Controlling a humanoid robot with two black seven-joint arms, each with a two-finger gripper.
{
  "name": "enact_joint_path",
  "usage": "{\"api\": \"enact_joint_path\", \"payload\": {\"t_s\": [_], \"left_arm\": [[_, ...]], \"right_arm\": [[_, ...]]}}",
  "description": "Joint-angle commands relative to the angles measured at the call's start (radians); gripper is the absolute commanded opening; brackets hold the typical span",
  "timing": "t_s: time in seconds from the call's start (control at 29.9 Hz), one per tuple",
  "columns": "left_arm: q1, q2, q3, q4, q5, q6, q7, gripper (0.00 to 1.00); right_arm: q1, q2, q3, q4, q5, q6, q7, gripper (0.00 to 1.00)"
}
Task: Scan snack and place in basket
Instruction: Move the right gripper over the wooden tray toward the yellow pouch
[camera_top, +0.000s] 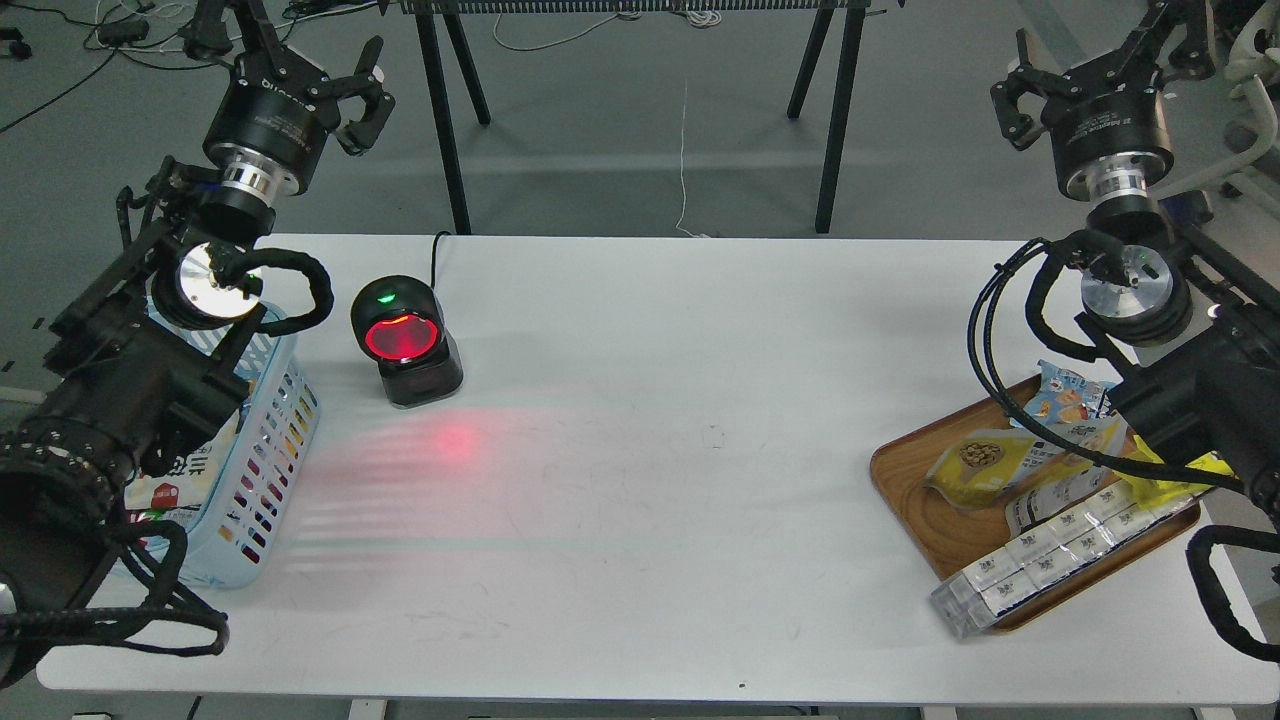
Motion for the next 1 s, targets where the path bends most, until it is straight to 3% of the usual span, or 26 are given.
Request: {"api": "enact_joint_path", "payload": {"t_s": [0.0,0.27,0.5,0.63,0.84,0.97], "left_arm": [[-0.002,0.002,0.0,0.0,0.001,0.0,-0.004,0.99],[-0.008,0.025,0.006,-0.003,-0.021,0.004,0.012,0.99],[-0.02,0.038,0.008,-0.019,-0.019,0.0,0.015,0.99],[-0.011,0.091,0.034,-0.088,-0.013,0.0,0.016,0.99],[-0.015,0.116,0.065,-0.092,-0.013,0.0,0.013,0.99],[-0.015,0.124,0.069,-0.08,-0.011,0.0,0.013,0.99]], "right_arm": [[0.003,-0.001,-0.008,-0.006,0.0,0.002,0.0,0.99],[0.084,-0.032,-0.112,0.007,-0.034,0.005,0.0,0.99],[0.344,-0.119,-0.555,0.025,-0.083,0.007,0.0,0.99],[0.463,-0.118,-0.721,0.048,-0.266,0.01,0.0,0.99],[0.562,-0.121,-0.8,0.189,-0.667,0.018,0.0,0.99],[0.694,-0.109,-1.044,0.249,-0.726,0.054,0.0,0.99]]}}
